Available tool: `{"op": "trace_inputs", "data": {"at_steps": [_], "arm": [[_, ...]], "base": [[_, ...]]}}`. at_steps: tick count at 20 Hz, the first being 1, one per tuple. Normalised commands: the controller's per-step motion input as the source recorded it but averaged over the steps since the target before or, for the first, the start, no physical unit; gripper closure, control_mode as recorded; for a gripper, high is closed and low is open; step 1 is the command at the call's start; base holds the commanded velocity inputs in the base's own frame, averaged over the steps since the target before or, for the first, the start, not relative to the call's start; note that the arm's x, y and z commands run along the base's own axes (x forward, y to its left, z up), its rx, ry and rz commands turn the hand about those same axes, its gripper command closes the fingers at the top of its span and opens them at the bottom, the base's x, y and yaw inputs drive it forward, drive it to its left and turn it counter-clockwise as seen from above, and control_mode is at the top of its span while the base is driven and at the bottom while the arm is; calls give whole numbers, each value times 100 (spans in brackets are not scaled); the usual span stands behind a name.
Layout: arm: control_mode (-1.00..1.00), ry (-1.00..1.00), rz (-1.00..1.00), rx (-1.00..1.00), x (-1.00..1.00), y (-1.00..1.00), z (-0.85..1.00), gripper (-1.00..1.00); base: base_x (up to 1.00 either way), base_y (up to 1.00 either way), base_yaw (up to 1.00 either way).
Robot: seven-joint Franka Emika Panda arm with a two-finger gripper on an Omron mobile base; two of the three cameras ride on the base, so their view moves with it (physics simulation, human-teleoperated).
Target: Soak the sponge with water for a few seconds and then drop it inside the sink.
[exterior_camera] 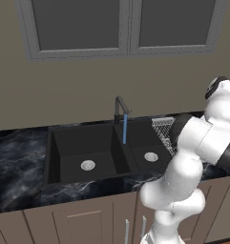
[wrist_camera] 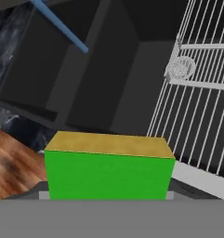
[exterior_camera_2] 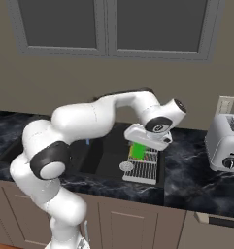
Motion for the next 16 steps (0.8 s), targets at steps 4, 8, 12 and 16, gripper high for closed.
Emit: {"op": "trace_inputs", "data": {"at_steps": [4,8,12,16], "arm": [[-100,-2,-14,-12,-30,73,48,100],[-100,0,-11,-12,-41,57,14,100],[-100,0,-9,-8,-9,43,0,100],[-100,0,-15,-7,0,47,0,100]], "base": [[0,0,0],[0,0,0],[0,0,0],[0,0,0]]}}
